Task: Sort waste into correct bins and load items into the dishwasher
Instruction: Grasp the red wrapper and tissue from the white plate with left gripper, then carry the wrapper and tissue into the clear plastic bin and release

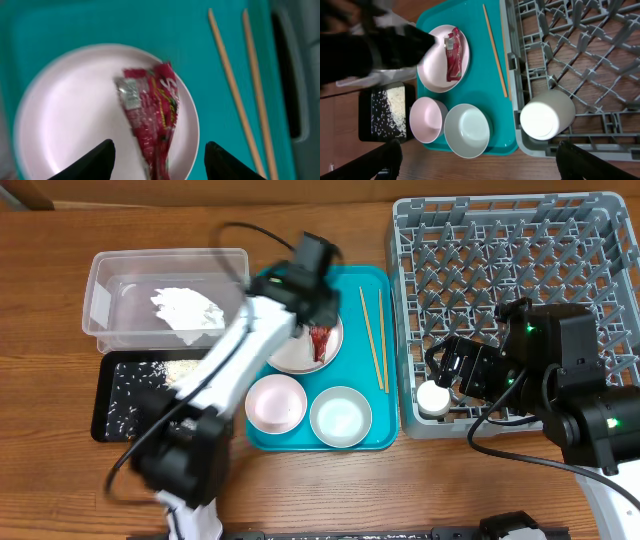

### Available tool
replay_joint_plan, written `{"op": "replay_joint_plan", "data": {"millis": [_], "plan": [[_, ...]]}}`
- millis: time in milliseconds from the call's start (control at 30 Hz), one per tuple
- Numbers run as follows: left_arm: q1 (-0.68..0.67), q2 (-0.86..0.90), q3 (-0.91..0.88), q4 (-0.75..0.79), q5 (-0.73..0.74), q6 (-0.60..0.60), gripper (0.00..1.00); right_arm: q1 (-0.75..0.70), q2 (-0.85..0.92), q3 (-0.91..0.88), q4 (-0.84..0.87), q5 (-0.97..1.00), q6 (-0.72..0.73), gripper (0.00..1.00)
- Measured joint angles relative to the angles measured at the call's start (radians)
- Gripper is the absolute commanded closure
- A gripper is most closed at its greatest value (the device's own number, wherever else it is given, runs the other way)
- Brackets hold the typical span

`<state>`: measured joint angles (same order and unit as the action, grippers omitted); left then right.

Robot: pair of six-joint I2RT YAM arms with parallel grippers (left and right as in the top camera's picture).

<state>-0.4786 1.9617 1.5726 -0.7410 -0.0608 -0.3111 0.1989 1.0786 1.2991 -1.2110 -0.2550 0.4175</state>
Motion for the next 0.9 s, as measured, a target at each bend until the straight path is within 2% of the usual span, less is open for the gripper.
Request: {"op": "replay_joint_plan", "data": {"millis": [67,133,167,200,233,267,400,567,867,900], "plan": [[-0.011,0.068,0.000,0.000,-0.001,-0.002,0.48,0.000,0.000,0.000,-0.007,0.000,0.000,0.00],[-0.009,0.131,-0.002,0.001,0.002,-0.007,0.59,0.000,0.000,0.000,-0.009,0.000,0.000,0.00],[-0.006,0.146,-0.002,0.001,0.003,-0.004,0.68,0.000,0.000,0.000,-0.008,0.000,0.000,0.00],[-0.005,0.163,-0.002,0.000,0.008,-0.008,0.84,0.000,0.000,0.000,-0.009,0.000,0.000,0.00],[-0.003,0.171,-0.002,-0.004,0.013,-0.012,0.94,0.000,0.000,0.000,-0.009,0.000,0.000,0.00],[-0.003,0.175,-0.002,-0.012,0.017,-0.012,0.96,0.000,0.000,0.000,-0.009,0.000,0.000,0.00],[0.003,0.174,0.009,-0.067,0.024,-0.011,0.96,0.000,0.000,0.000,-0.009,0.000,0.000,0.00],[0.037,0.155,0.117,-0.240,0.023,-0.011,0.96,0.000,0.000,0.000,-0.010,0.000,0.000,0.00],[0.269,-0.115,0.253,-0.329,-0.030,-0.011,0.96,0.000,0.000,0.000,-0.013,0.000,0.000,0.00],[0.289,-0.120,0.254,-0.336,-0.036,-0.011,0.76,0.000,0.000,0.000,-0.013,0.000,0.001,0.00]]}}
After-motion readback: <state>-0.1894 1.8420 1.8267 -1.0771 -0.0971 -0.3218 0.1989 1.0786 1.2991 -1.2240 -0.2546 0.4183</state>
